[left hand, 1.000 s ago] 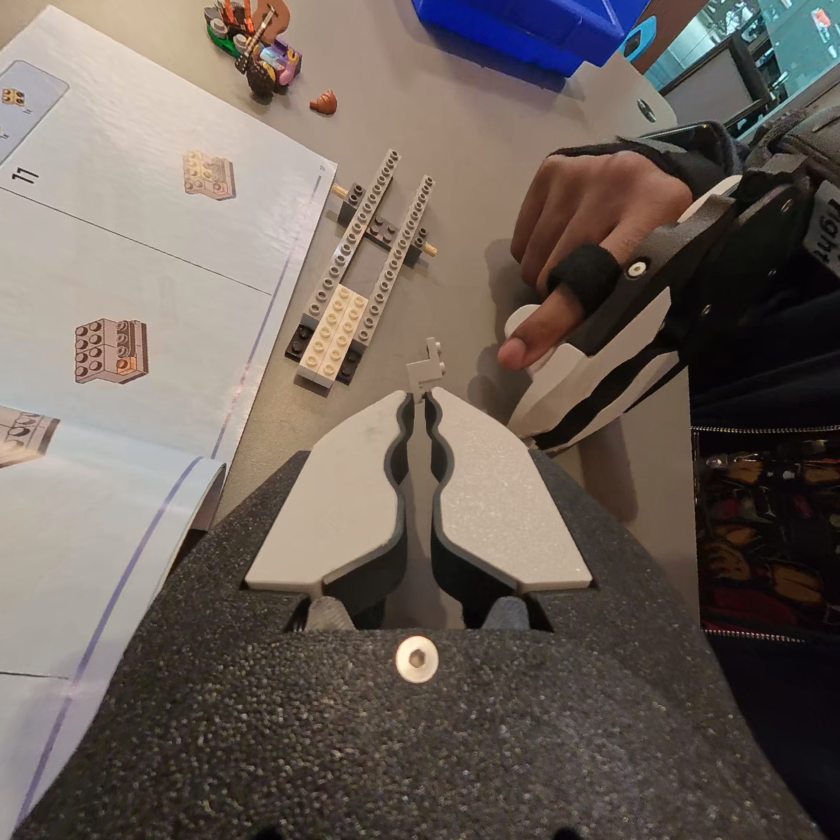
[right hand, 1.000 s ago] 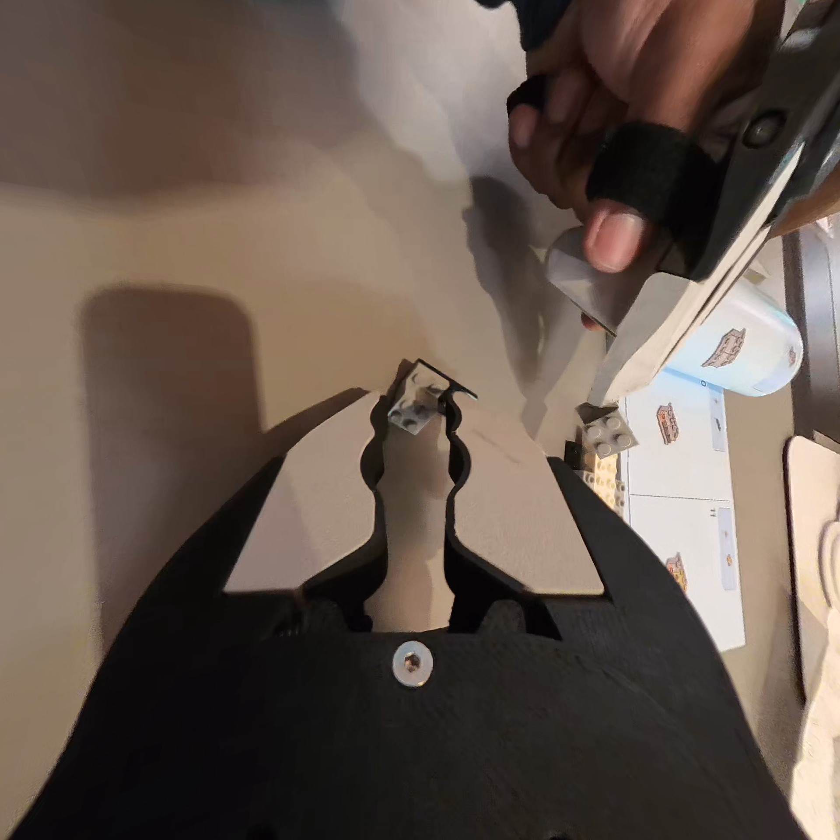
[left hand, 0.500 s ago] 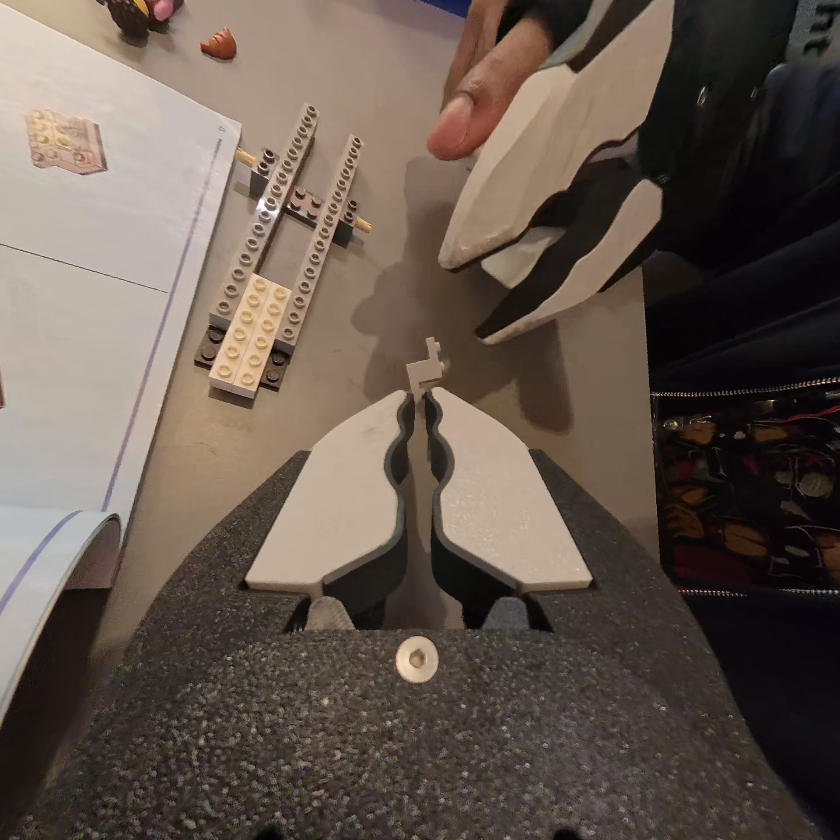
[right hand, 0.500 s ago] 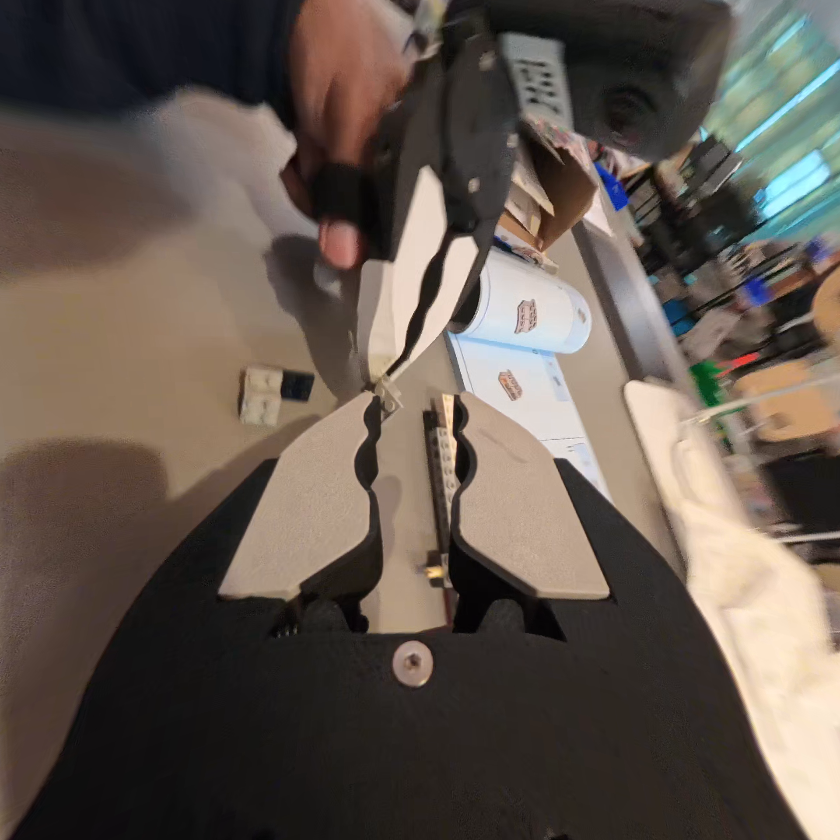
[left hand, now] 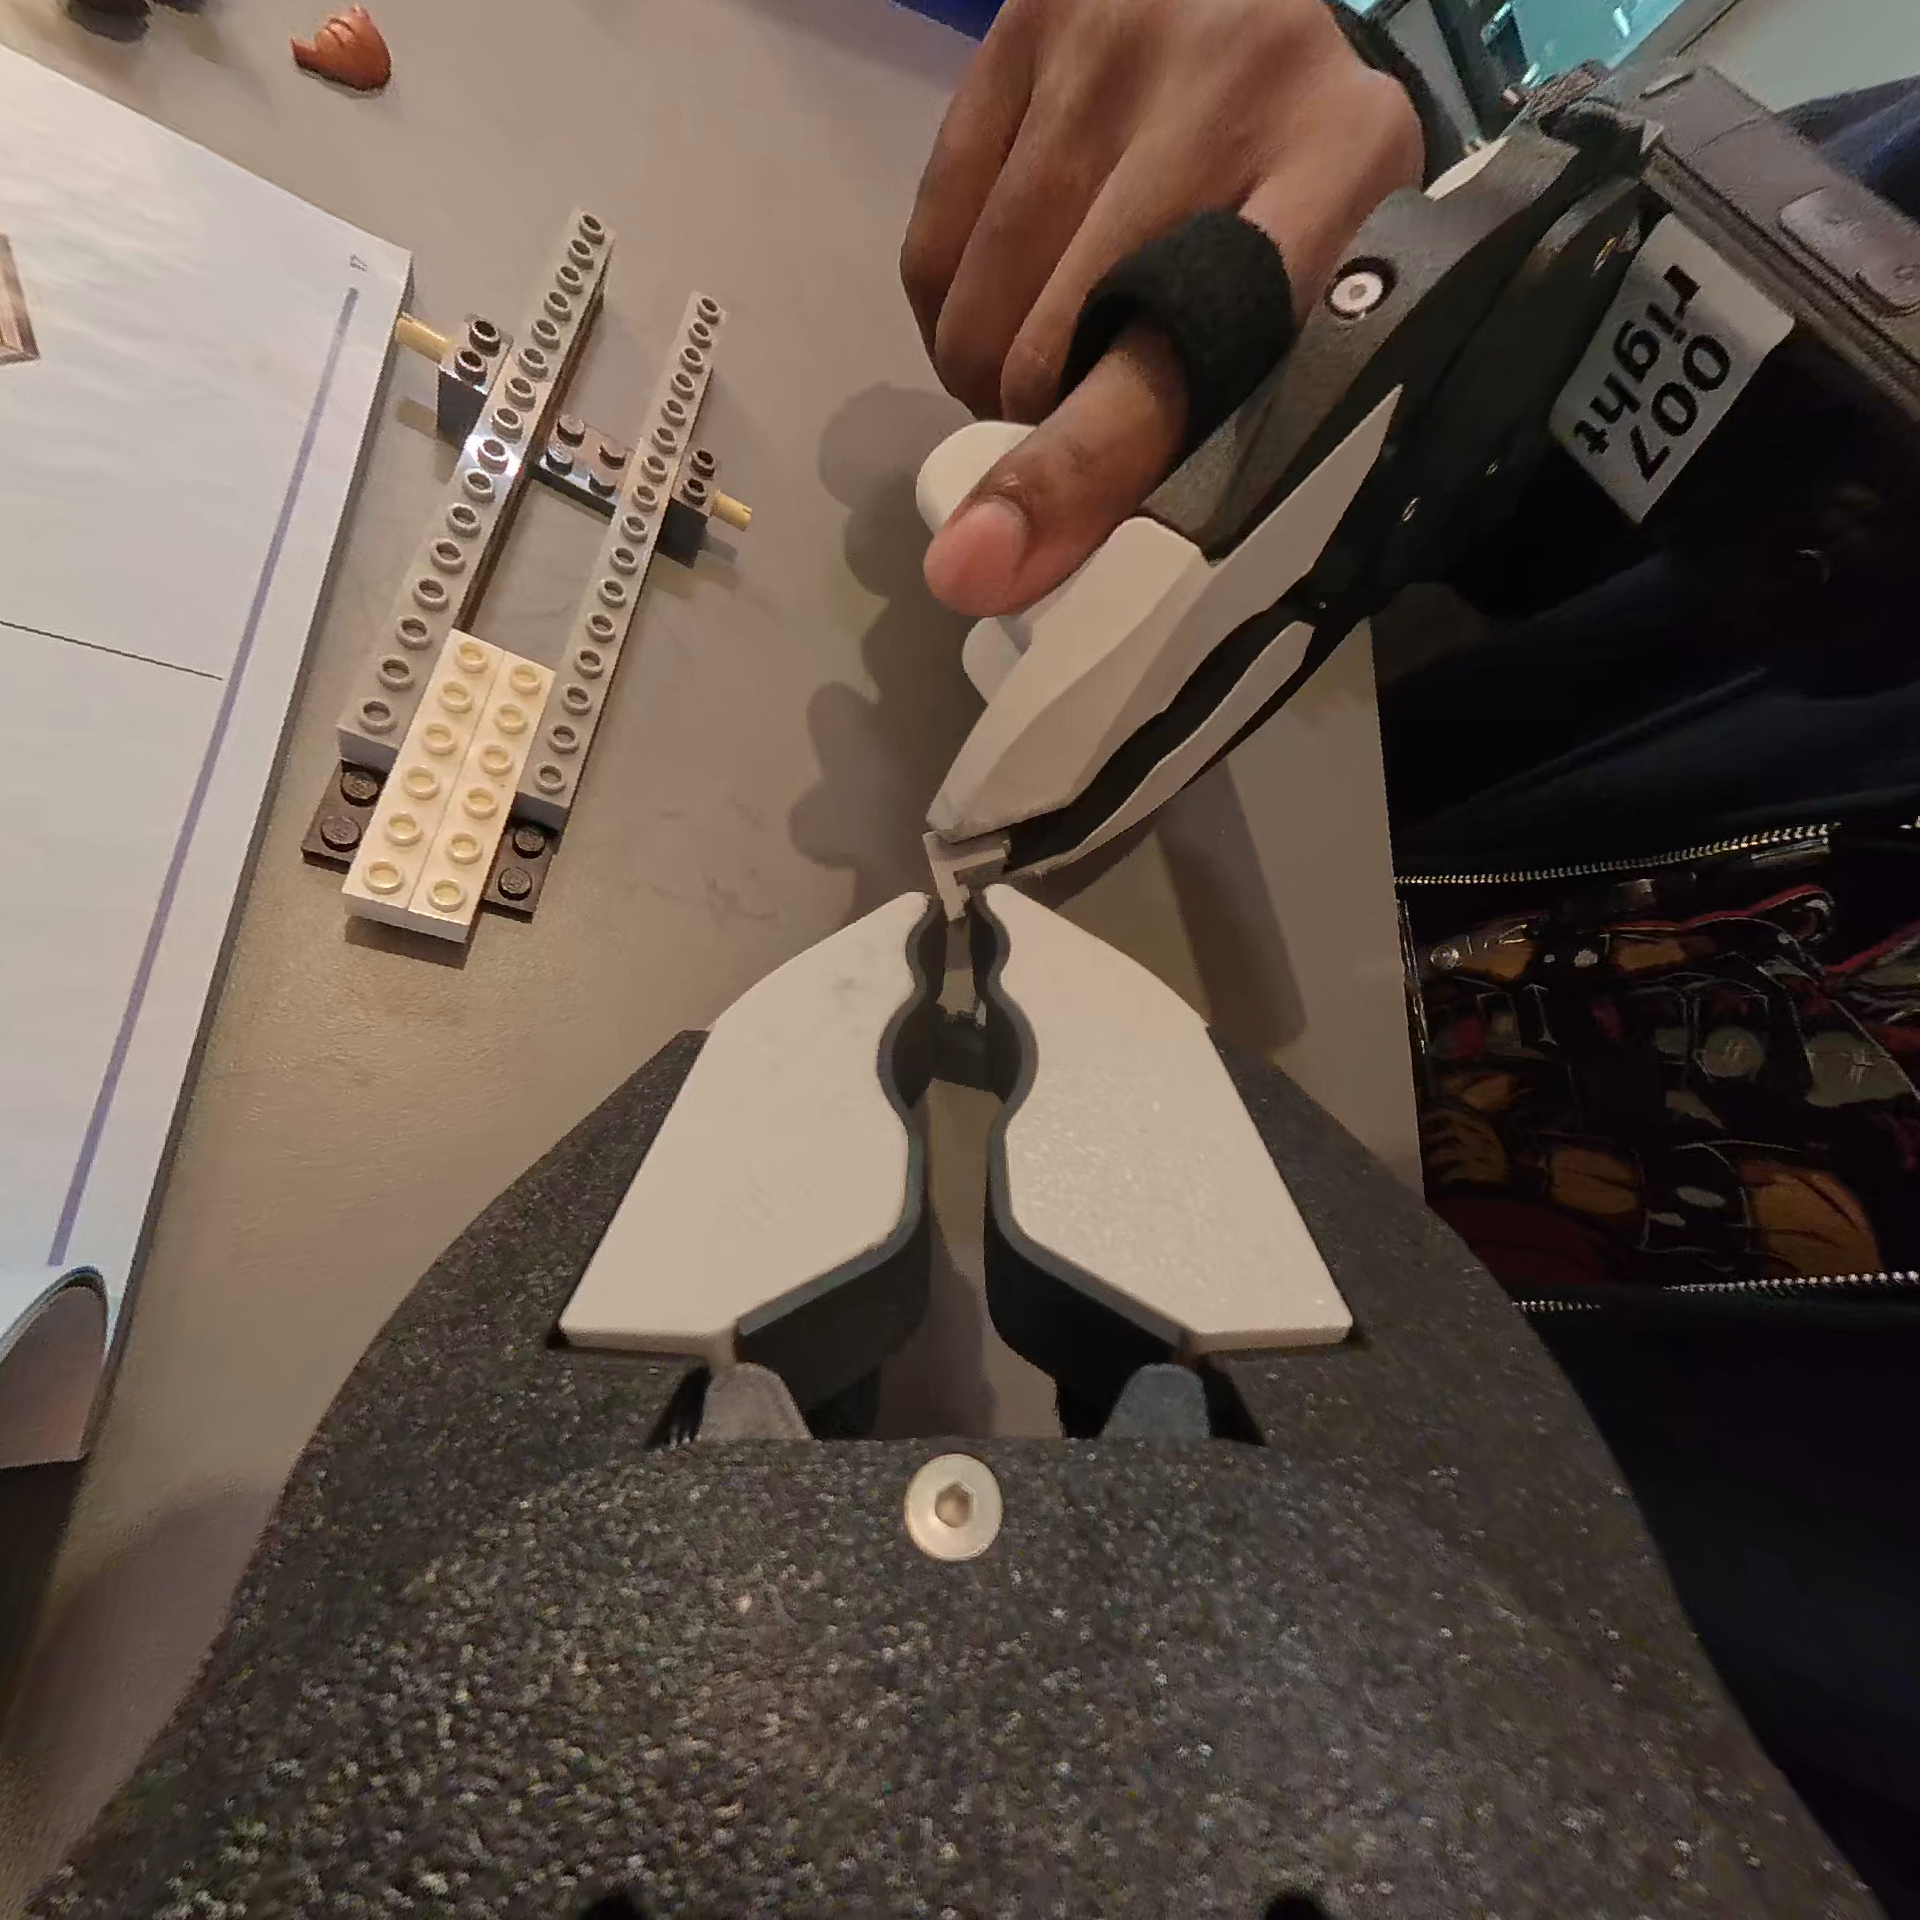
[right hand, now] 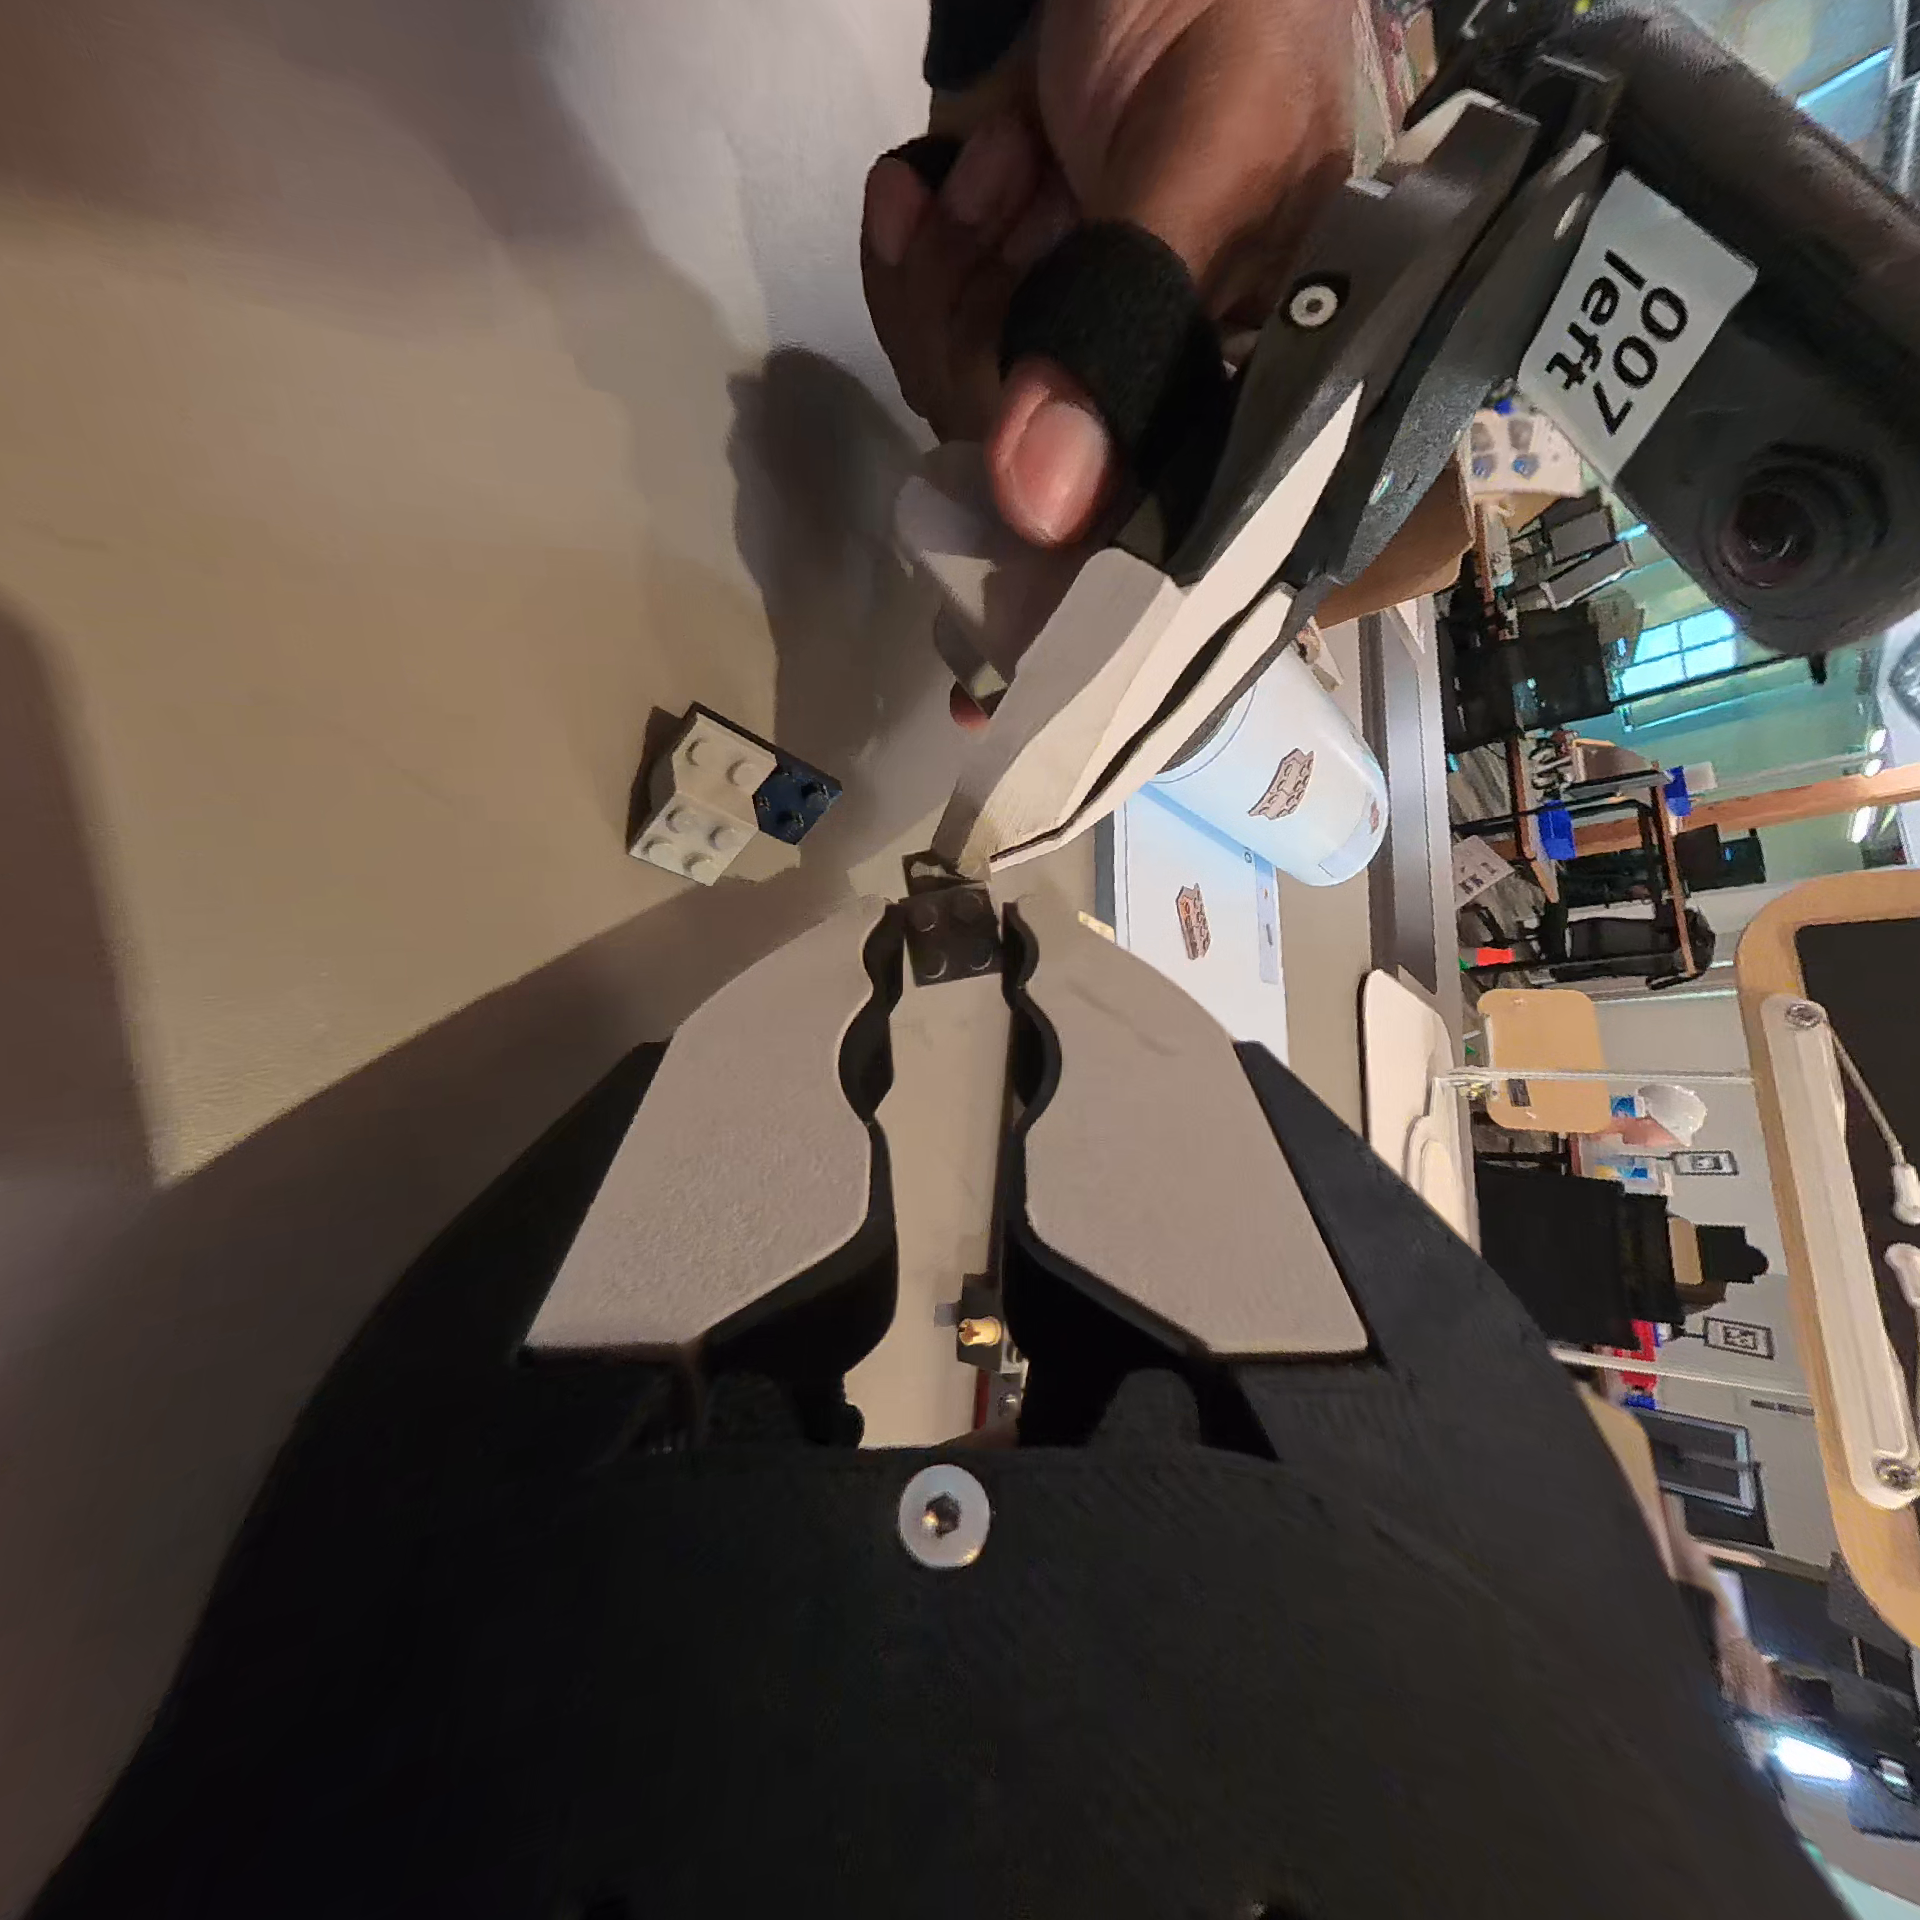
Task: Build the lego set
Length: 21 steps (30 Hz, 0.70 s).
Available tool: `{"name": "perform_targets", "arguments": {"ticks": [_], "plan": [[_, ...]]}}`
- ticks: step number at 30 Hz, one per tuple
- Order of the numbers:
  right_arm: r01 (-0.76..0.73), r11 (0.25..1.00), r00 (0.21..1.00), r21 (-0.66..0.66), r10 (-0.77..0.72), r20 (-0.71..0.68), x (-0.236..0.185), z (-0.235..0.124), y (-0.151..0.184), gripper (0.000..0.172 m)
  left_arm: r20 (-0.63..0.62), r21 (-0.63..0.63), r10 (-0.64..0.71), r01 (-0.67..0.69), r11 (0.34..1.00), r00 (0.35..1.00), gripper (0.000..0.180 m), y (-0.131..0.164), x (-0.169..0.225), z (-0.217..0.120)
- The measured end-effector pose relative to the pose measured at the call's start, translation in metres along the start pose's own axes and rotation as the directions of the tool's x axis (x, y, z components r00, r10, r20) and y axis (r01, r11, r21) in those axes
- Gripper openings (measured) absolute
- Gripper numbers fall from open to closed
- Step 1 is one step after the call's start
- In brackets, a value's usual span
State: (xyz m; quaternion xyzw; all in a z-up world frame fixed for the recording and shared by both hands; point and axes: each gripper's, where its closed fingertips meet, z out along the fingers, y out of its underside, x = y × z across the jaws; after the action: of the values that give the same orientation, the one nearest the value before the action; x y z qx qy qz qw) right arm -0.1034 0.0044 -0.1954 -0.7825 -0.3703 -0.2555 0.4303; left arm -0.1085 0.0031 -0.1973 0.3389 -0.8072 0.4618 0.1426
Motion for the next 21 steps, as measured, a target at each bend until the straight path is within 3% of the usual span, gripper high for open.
{"name": "perform_targets", "arguments": {"ticks": [2, 5, 10, 14, 21], "plan": [[-0.068, 0.998, 0.998, 0.004, 0.068, 0.008, 0.003, 0.0, 0.001, 0.017, 0.003, 0.017, 0.0, 0.0, 1.0, 1.0, 0.004, -0.002, 0.0, -0.002], [-0.205, 0.979, 0.978, 0.008, 0.204, 0.028, 0.01, -0.003, 0.007, 0.017, 0.071, 0.015, -0.019, 0.018, 1.0, 0.997, 0.03, -0.001, -0.009, -0.006], [-0.344, 0.938, 0.936, 0.051, 0.338, 0.096, 0.012, -0.009, 0.006, 0.017, 0.16, -0.042, 0.056, -0.05, 0.998, 0.986, 0.056, 0.013, -0.007, -0.006], [-0.432, 0.899, 0.89, 0.071, 0.412, 0.196, 0.006, -0.012, 0.001, 0.017, 0.23, -0.104, 0.291, -0.274, 0.956, 0.929, 0.059, 0.027, 0.008, 0.001], [-0.514, 0.858, 0.832, 0.03, 0.489, 0.261, 0.001, -0.009, 0.007, 0.017, 0.299, -0.252, 0.452, -0.388, 0.887, 0.84, 0.052, 0.042, 0.0, 0.015]]}}
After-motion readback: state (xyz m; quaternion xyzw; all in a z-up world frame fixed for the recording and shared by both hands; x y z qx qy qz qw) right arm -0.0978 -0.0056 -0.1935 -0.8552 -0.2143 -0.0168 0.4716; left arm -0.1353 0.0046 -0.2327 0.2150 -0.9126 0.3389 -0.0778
